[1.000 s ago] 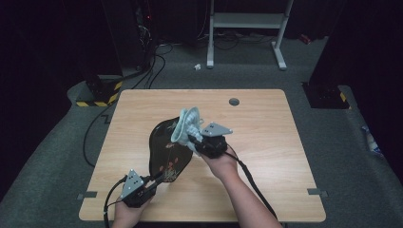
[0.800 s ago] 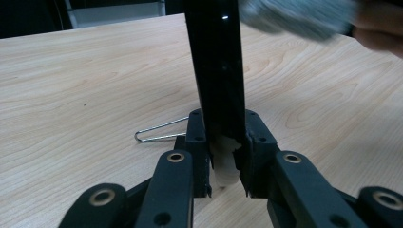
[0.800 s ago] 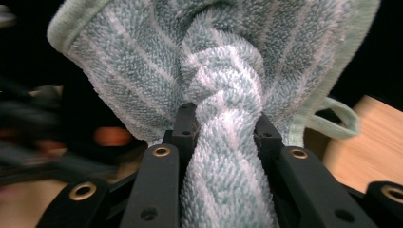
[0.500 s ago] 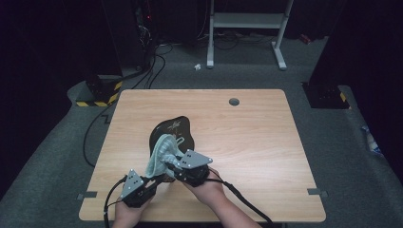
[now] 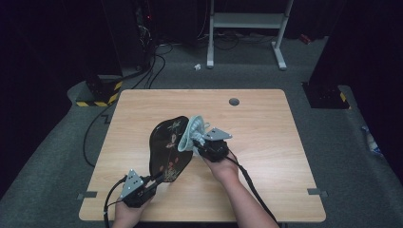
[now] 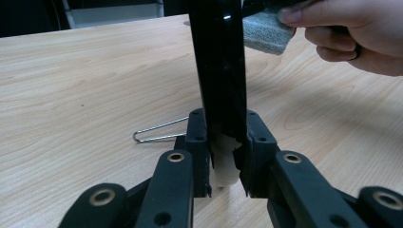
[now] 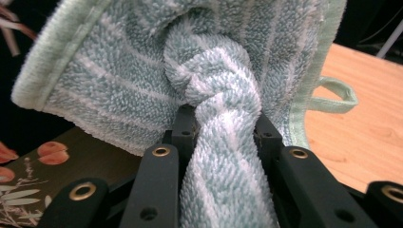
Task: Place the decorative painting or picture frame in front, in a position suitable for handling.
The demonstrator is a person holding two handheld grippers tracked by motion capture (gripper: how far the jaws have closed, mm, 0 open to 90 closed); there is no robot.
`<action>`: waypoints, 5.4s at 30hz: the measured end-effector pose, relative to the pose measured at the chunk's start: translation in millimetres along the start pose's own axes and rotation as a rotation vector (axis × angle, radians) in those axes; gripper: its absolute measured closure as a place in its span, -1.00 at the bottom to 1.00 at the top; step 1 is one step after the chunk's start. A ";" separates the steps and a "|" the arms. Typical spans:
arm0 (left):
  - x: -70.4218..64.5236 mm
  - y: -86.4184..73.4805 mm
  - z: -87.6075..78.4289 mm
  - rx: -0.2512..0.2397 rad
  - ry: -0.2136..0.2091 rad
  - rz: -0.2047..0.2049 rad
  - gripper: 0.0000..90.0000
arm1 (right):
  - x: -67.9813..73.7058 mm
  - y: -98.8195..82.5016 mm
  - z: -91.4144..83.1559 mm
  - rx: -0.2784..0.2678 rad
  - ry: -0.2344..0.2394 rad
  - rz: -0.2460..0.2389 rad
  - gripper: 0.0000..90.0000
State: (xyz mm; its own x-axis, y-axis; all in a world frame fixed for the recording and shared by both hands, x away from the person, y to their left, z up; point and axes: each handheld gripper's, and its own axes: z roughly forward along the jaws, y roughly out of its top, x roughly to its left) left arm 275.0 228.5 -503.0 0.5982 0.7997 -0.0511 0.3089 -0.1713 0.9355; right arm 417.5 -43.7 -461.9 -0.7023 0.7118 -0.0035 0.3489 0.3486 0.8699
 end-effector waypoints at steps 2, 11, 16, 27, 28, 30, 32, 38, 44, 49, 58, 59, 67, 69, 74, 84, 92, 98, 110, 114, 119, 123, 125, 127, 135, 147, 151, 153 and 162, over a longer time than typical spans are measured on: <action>0.2 -0.6 -0.1 -0.003 -0.002 -0.004 0.69 | 3.1 1.2 -1.4 0.004 -0.001 -0.010 0.55; 0.0 -0.8 0.3 -0.007 0.000 -0.013 0.69 | 63.0 6.6 -24.3 -0.071 0.106 -0.125 0.55; 0.0 -1.9 0.3 -0.018 0.000 -0.021 0.70 | 92.3 1.2 -29.6 -0.078 0.151 -0.172 0.55; 1.8 -2.7 0.2 -0.024 -0.007 -0.029 0.71 | 75.9 -0.8 -22.9 -0.067 0.110 -0.148 0.55; 1.8 -2.7 0.2 -0.024 -0.008 -0.029 0.70 | 68.6 -1.1 -20.5 -0.063 0.095 -0.129 0.55; 1.8 -2.8 0.1 -0.025 -0.008 -0.026 0.70 | 52.7 -1.9 -16.0 -0.050 0.049 -0.098 0.55; 1.9 -2.9 0.1 -0.024 -0.009 -0.024 0.70 | 42.4 -2.9 -13.2 -0.041 0.007 -0.083 0.55; 1.8 -2.9 0.2 -0.025 -0.009 -0.025 0.70 | 49.1 -3.7 -18.1 -0.056 -0.010 -0.097 0.56; 2.3 -3.1 0.3 -0.026 -0.012 -0.032 0.71 | 97.6 -1.8 -31.1 -0.106 0.091 -0.185 0.56; 3.9 -3.7 0.4 -0.032 -0.022 -0.037 0.71 | 114.9 -1.8 -36.0 -0.124 0.127 -0.226 0.55; 4.1 -3.6 0.8 -0.032 -0.023 -0.039 0.71 | 71.2 -8.4 -18.6 -0.070 0.031 -0.171 0.55; 4.0 -3.6 0.8 -0.032 -0.022 -0.037 0.71 | 65.4 -9.0 -16.7 -0.065 0.020 -0.158 0.55; 3.7 -3.5 0.7 -0.031 -0.026 -0.038 0.70 | 9.2 -18.1 2.2 0.004 -0.073 -0.012 0.55; 3.6 -3.5 0.8 -0.031 -0.025 -0.038 0.71 | 7.0 -21.0 3.7 0.016 -0.071 0.006 0.56; 3.3 -3.5 0.9 -0.030 -0.024 -0.038 0.70 | 29.9 -26.8 -1.1 0.016 -0.009 -0.033 0.55; 3.4 -3.5 1.0 -0.030 -0.024 -0.037 0.70 | 53.2 -38.9 -3.0 0.030 0.065 -0.071 0.55; 3.2 -3.5 1.4 -0.031 -0.028 -0.037 0.69 | -0.7 -35.1 15.1 0.074 -0.055 0.038 0.55; 3.1 -3.5 1.5 -0.030 -0.028 -0.030 0.68 | -1.2 -35.0 15.1 0.085 -0.062 0.028 0.55; 2.1 -3.2 1.8 -0.029 -0.024 -0.036 0.68 | 60.0 -50.6 2.5 0.088 0.076 -0.107 0.55; 2.7 -3.2 1.7 -0.028 -0.026 -0.033 0.68 | 50.9 -51.6 6.5 0.104 0.060 -0.095 0.55; 2.8 -3.2 1.7 -0.028 -0.026 -0.033 0.68 | 26.0 -47.7 12.7 0.124 -0.006 -0.048 0.55; 2.6 -2.6 1.1 -0.024 -0.022 -0.029 0.68 | 6.2 -45.9 16.6 0.138 -0.058 -0.007 0.55; 2.1 -2.2 0.6 -0.020 -0.018 -0.021 0.67 | 0.3 -45.9 17.0 0.138 -0.063 0.005 0.55; 1.8 -1.3 -0.6 -0.018 -0.018 -0.009 0.64 | 0.8 -45.2 16.1 0.137 -0.060 0.005 0.55; 6.4 6.1 -7.8 -0.060 -0.044 -0.037 0.31 | 5.9 -45.4 16.2 0.144 -0.050 -0.018 0.55; 5.4 8.4 -8.9 -0.062 -0.049 -0.046 0.64 | 24.7 -50.0 18.6 0.190 0.001 -0.075 0.54; 6.5 8.1 -8.7 -0.062 -0.040 -0.059 0.66 | 45.5 -56.4 14.2 0.189 0.050 -0.106 0.54; 7.1 7.9 -8.6 -0.063 -0.037 -0.063 0.67 | 54.7 -58.5 12.1 0.186 0.074 -0.114 0.54; 8.8 7.5 -8.8 -0.064 -0.022 -0.088 0.72 | 102.2 -65.1 1.3 0.174 0.196 -0.185 0.54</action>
State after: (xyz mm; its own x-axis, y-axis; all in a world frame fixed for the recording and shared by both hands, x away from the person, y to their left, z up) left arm 276.1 239.3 -493.4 0.5870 0.7972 -0.1408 0.3134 -0.0634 0.9475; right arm 323.9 7.1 -519.5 -0.8639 0.5017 -0.0439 0.2934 0.5722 0.7659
